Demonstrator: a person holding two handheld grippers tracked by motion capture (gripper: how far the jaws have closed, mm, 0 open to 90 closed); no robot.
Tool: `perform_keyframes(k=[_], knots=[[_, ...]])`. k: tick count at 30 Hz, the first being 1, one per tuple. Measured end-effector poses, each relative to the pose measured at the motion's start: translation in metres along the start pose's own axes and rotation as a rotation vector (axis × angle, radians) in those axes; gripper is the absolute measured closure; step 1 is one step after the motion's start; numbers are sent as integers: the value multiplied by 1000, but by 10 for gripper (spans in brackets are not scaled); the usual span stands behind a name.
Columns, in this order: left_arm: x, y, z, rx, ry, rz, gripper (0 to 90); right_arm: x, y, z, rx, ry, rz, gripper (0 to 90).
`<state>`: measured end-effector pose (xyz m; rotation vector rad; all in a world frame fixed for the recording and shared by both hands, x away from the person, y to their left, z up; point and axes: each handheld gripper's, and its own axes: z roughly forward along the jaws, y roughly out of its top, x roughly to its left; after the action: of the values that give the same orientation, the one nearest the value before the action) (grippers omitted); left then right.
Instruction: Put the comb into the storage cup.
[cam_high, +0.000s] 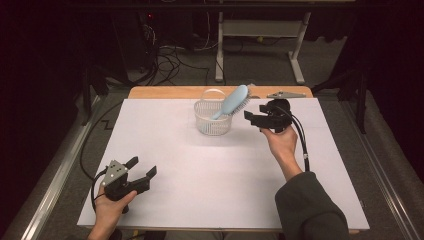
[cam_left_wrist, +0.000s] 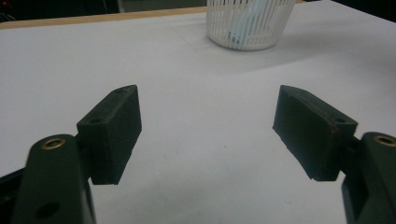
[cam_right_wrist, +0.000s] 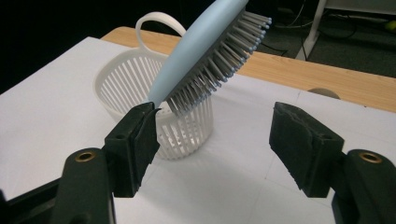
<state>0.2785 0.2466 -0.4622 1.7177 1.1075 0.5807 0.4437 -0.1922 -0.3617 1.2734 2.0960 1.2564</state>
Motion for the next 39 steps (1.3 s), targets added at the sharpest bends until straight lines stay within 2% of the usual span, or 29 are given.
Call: perform_keyframes(k=[8,10,13,21,31,34,39], knots=[[-1,0,1,-2,4,2,244,3,-4,-13,-26,3,-19,331],[0,0,0,1,8,6,244,4,-5,-17,-36,0,-38,328],[1,0,0,-1,10,-6,244,5,-7,-22,-43,0,-49,324],[0,0,1,-3,17,-9,244,7,-10,-37,-59,9,-74,316],[1,0,2,4,15,-8,244,5,-16,-46,-68,14,-77,301],[1,0,1,3,15,-9,244,4,-18,-50,-88,22,-70,297],[1,0,1,1,16,-9,244,0,-25,-53,-91,22,-57,293]])
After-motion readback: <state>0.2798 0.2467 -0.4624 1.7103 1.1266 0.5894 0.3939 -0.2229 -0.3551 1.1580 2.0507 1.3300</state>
